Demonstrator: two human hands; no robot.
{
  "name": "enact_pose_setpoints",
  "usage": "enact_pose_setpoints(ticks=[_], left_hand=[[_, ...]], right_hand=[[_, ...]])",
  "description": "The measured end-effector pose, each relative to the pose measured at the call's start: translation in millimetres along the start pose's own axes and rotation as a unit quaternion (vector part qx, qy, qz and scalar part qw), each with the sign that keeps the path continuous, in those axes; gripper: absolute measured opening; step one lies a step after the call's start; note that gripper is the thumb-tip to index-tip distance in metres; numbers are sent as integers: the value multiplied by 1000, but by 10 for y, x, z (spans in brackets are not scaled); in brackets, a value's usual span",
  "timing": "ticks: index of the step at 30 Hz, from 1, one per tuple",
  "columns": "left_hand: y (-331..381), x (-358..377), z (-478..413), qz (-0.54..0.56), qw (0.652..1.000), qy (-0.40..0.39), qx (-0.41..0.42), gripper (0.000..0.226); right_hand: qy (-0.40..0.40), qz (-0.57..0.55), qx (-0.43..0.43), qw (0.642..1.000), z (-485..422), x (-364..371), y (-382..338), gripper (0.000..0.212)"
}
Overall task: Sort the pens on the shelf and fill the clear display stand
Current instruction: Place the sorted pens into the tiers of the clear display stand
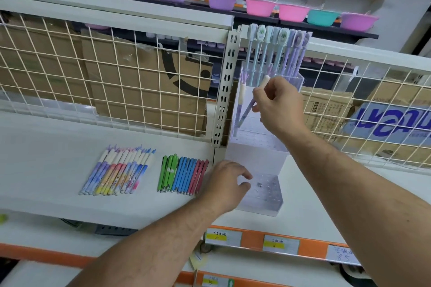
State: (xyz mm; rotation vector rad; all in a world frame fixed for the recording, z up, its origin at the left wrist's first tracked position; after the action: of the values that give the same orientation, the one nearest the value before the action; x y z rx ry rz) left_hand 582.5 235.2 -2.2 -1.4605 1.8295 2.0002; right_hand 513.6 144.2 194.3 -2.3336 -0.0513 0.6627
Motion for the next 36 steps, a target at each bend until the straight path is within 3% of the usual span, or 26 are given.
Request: enact_pose_setpoints(ticks=[4, 12, 23, 30, 36], left_hand=[[-223, 37, -2, 81, 995, -29, -47, 12], [-245, 57, -22, 93, 993, -39, -57, 14], [-276, 34, -2, 108, 987, -83, -81, 20], [-285, 43, -1, 112, 986, -87, -87, 21], [-295, 53, -4, 112, 986, -88, -85, 21]], right_hand=[[-12, 2, 3, 1000, -20, 16, 14, 16], [-116, 65, 2, 991, 49, 291, 28, 15], [-114, 50, 35, 992, -17, 280, 108, 17], [-116, 90, -19, 989, 9, 329, 24, 19], [-116, 67, -9, 991, -6, 354, 32, 16]])
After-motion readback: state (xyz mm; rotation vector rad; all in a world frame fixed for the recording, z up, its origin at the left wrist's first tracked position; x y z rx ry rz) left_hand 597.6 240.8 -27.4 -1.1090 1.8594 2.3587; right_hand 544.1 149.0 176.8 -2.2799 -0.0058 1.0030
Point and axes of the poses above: each hand's wrist, its own z-axis away from the middle knuckle, its own x-axis out of the palm, y = z × x, the point moved 8 cm from there along -z, towards the middle knuckle, and after that the axes turned 11 degrees about -x, right-handed, at the moved point
